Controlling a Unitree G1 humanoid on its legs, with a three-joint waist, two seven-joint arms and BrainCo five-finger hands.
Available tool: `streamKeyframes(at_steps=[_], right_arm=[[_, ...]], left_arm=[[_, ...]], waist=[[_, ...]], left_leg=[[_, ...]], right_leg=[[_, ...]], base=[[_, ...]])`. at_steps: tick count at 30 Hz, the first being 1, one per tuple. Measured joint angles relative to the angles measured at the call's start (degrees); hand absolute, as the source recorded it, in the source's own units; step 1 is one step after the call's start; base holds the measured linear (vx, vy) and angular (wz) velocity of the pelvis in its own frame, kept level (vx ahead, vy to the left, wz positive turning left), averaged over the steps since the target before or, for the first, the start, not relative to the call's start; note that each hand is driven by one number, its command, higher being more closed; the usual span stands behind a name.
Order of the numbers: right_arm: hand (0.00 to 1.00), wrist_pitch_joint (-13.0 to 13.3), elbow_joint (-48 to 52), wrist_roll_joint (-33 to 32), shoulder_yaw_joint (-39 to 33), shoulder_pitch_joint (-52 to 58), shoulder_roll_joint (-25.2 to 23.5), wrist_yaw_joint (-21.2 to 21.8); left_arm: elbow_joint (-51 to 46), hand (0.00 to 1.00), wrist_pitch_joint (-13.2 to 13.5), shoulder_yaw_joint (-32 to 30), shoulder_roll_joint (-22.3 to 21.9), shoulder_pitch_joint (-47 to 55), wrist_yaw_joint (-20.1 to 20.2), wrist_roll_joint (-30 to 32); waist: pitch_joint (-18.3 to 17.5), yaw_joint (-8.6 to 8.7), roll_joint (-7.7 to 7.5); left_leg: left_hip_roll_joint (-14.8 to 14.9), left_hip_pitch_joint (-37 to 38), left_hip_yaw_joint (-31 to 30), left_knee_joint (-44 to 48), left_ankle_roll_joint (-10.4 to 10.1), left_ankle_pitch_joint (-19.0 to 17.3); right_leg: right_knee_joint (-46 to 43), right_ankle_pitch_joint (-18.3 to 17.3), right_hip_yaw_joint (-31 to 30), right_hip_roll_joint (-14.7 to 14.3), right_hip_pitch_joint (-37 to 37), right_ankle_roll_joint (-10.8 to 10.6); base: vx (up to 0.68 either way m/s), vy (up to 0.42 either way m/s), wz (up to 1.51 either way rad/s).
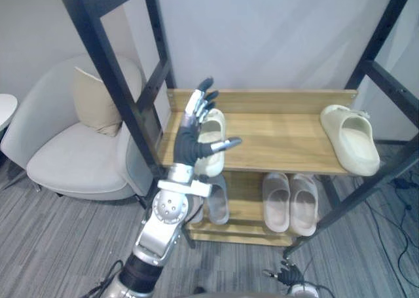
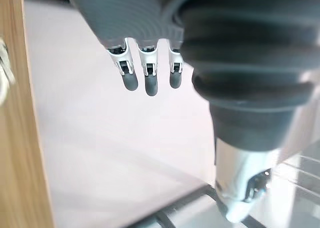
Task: Organize the slippers on the shoe rack
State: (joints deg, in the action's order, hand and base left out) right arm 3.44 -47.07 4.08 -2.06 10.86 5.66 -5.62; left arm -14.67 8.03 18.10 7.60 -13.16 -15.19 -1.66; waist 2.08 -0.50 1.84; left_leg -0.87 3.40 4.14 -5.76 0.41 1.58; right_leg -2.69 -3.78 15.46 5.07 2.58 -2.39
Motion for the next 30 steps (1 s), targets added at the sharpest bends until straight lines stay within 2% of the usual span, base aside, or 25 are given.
streamKeyframes(at_steps=[10,13,19,30], right_arm=[[0.00,-0.56,1.47,0.05,-0.12,0.41,-1.13,0.01],[0.00,-0.63,1.72,0.03,-0.10,0.47,-1.19,0.03],[0.00,-0.72,3.61,-0.02,-0.14,1.44,-1.31,0.28],[0.00,-0.72,3.62,-0.01,-0.15,1.40,-1.63,1.23]], left_arm=[[8.64,0.00,-2.72,-3.37,-1.71,-5.38,-1.40,2.22],[14.62,0.00,-4.26,-5.43,-0.06,-6.08,-2.19,4.26],[16.52,0.00,-5.85,-9.61,2.89,-6.02,-2.48,7.11],[19.16,0.00,-6.44,-12.14,4.77,-5.93,-1.53,10.75]], waist=[[-0.24,0.99,-0.41],[-0.17,1.31,-0.56],[0.01,1.37,-0.97],[0.34,1.51,-1.40]], left_leg=[[-0.29,-0.24,0.14,0.00,0.05,0.05],[-0.23,0.82,0.20,-0.06,0.02,0.03],[0.08,0.57,0.48,-0.11,-0.06,-0.01],[0.14,0.65,0.00,-0.13,-0.35,-0.22]], right_leg=[[0.09,0.03,-0.72,-0.02,-0.37,0.02],[0.51,0.07,-0.74,-0.13,0.57,0.08],[2.03,0.52,-0.93,-0.58,0.62,0.38],[4.71,1.60,-0.21,-1.06,2.65,0.25]], base=[[0.02,0.002,0.00],[-0.01,-0.002,0.00],[-0.03,-0.010,-0.03],[0.01,-0.004,0.02]])
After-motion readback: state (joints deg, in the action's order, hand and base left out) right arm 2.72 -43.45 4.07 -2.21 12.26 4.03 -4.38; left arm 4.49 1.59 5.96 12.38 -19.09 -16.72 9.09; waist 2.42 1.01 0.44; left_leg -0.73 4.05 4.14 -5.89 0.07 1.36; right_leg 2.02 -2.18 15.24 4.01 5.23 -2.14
